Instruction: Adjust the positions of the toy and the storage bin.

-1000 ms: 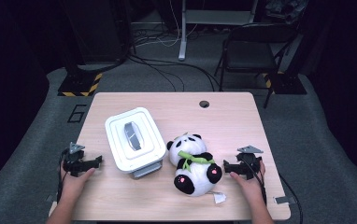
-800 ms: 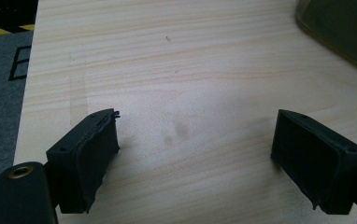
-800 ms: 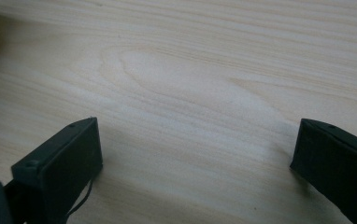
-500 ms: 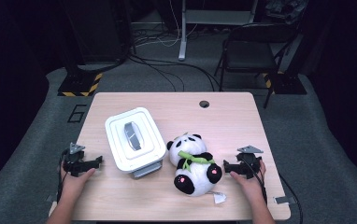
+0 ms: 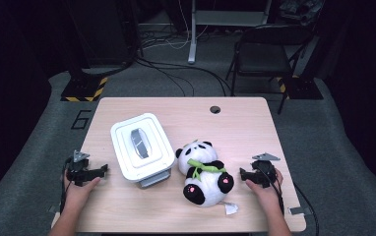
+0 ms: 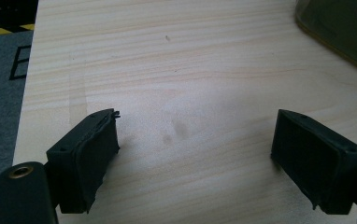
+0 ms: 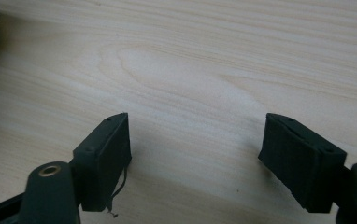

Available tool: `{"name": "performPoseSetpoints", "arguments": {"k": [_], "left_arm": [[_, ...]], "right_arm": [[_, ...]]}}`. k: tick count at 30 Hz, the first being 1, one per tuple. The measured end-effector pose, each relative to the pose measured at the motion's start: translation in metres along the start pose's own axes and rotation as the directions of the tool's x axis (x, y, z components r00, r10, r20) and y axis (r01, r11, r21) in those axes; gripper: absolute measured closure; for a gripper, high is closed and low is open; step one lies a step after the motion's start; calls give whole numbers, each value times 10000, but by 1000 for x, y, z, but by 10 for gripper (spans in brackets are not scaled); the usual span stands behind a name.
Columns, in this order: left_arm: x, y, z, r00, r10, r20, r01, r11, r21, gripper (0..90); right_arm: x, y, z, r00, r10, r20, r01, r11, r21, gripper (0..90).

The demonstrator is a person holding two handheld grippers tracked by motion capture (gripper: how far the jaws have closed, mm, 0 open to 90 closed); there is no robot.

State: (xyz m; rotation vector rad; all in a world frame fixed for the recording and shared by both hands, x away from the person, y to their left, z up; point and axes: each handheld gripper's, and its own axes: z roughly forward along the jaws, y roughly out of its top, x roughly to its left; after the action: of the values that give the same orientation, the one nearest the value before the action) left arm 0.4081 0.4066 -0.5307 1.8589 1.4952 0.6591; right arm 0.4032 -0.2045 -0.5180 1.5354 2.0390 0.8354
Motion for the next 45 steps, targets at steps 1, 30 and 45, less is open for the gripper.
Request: {"name": "performPoseSetpoints", "arguments": {"k": [1,30,45], "left_arm": [[0,0,0,10000,-2,0,2,10000,0,146],[0,0,0,10000,0,-5,0,10000,1,146],[0,0,0,10000,0,-11,0,10000,16,146]], "right_arm": [[0,0,-1,10000,-17,-51,17,10000,-62,288],[12,17,-57,9917,33,-1285,-113,9980,-618,446],[27,28,-82,9849,-274,-1710,98,9946,-1030,484]]}}
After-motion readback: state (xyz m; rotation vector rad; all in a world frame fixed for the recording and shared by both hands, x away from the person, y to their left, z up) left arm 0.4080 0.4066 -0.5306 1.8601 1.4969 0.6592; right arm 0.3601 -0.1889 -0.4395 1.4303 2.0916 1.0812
